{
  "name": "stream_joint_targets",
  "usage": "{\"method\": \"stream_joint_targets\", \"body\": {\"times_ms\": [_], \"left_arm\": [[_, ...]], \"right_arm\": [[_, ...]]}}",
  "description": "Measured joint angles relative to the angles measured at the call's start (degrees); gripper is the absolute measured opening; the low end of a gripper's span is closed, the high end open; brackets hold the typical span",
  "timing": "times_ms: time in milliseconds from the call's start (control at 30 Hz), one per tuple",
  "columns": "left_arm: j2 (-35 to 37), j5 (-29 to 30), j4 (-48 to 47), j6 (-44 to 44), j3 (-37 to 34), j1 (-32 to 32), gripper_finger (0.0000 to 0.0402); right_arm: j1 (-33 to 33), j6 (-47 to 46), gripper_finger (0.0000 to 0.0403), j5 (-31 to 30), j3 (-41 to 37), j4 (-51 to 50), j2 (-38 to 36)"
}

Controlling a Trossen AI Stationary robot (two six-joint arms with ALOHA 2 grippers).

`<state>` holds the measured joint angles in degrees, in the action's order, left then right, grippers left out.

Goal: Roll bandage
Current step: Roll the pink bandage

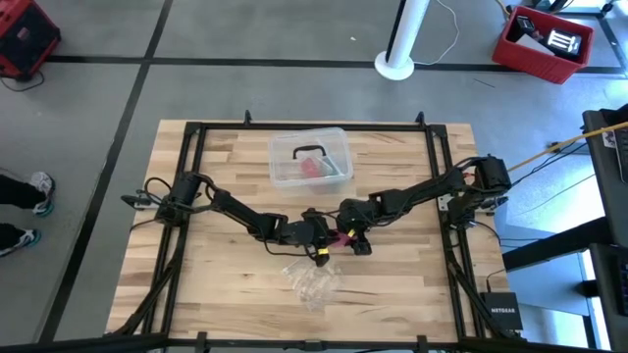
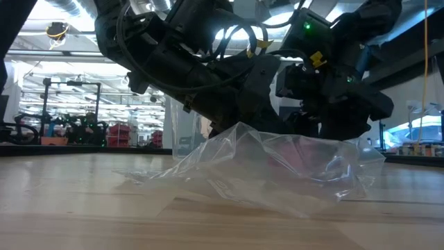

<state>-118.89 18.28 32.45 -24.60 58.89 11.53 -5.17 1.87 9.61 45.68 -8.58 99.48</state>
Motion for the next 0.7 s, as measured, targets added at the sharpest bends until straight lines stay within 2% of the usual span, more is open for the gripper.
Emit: {"method": "stream_joint_targets", "body": {"times_ms": [367,700], "left_arm": [[0.00,-0.09,-0.20,0.50,0.00,0.09,0.0074],[0.00,-0.17,-0.01,0.99,0.02,0.13,0.0074]], "right_arm": [[0.01,-0.01,0.0329,0.52,2.54,-3.61,-2.57],[0.28,1.03,0.0344,-1.07,10.37,-19.69,-6.30]]}}
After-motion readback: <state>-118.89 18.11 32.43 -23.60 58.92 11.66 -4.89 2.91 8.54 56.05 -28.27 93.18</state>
